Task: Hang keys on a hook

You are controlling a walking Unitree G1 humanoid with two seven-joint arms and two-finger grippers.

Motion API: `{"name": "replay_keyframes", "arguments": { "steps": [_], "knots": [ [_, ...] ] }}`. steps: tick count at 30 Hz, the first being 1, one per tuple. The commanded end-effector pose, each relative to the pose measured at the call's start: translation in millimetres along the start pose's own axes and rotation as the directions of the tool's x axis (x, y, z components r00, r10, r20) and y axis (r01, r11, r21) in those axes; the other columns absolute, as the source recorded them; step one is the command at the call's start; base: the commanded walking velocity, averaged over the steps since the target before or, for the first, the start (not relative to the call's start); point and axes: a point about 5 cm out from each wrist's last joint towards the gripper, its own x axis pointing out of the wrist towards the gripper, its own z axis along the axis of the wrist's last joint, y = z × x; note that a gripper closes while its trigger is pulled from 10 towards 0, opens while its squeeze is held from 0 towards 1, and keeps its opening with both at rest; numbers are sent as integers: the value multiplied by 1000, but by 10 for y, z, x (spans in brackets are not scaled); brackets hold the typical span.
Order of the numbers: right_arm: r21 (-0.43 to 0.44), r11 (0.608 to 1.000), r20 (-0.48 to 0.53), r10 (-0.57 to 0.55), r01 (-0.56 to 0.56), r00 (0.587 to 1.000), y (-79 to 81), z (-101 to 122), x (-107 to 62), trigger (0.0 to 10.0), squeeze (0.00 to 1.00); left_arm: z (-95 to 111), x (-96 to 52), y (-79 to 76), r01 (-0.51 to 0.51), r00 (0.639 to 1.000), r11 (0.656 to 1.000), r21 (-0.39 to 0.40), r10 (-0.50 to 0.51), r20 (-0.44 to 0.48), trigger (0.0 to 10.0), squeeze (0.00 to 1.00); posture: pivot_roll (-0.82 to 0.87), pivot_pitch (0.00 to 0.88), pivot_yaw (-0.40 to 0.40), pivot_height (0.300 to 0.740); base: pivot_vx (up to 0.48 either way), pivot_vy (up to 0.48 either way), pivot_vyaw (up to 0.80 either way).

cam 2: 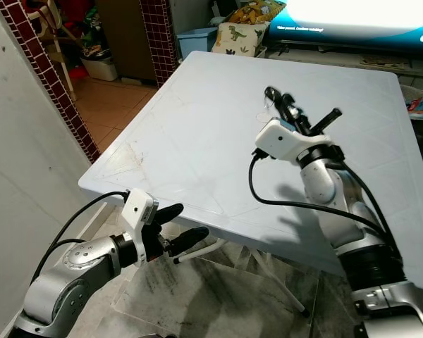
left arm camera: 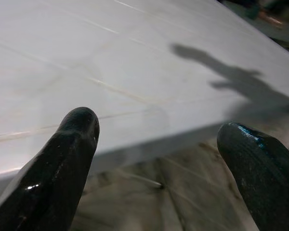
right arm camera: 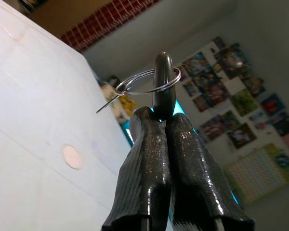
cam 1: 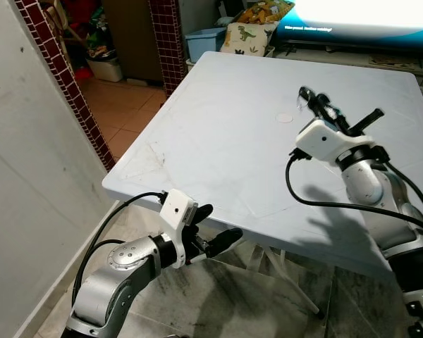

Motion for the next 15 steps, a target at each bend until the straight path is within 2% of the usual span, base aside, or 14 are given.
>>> {"name": "replay_keyframes", "arguments": {
  "steps": [1,2,3,6,8,13,15],
  "knots": [
    [51,999,16,-9,8,1000,-11,52,12,0,0,60,-7,133,-113,993,993,43,112,34,10000,0,-9,45,88,740,0,0,0],
    [51,999,16,-9,8,1000,-11,52,12,0,0,60,-7,133,-113,993,993,43,112,34,10000,0,-9,45,88,740,0,0,0],
    [88,996,19,-4,2,1000,17,66,20,0,0,90,-8,192,-176,983,983,54,172,61,10000,0,-9,45,88,740,0,0,0],
    [125,992,22,1,-3,1000,46,101,36,0,0,135,-24,260,-245,966,967,65,238,98,10000,0,-3,43,88,740,0,0,0],
    [145,989,39,6,-11,999,90,177,70,0,0,193,-40,337,-321,940,945,62,310,139,10000,0,-3,43,88,740,0,0,0],
    [154,987,73,26,-37,997,165,282,98,0,0,239,-59,413,-394,908,917,59,379,178,10000,0,4,39,84,740,0,0,0],
    [150,987,77,39,-50,996,184,286,92,0,0,238,-57,416,-397,907,916,63,381,179,10000,0,4,39,84,740,0,0,0]
  ]
}}
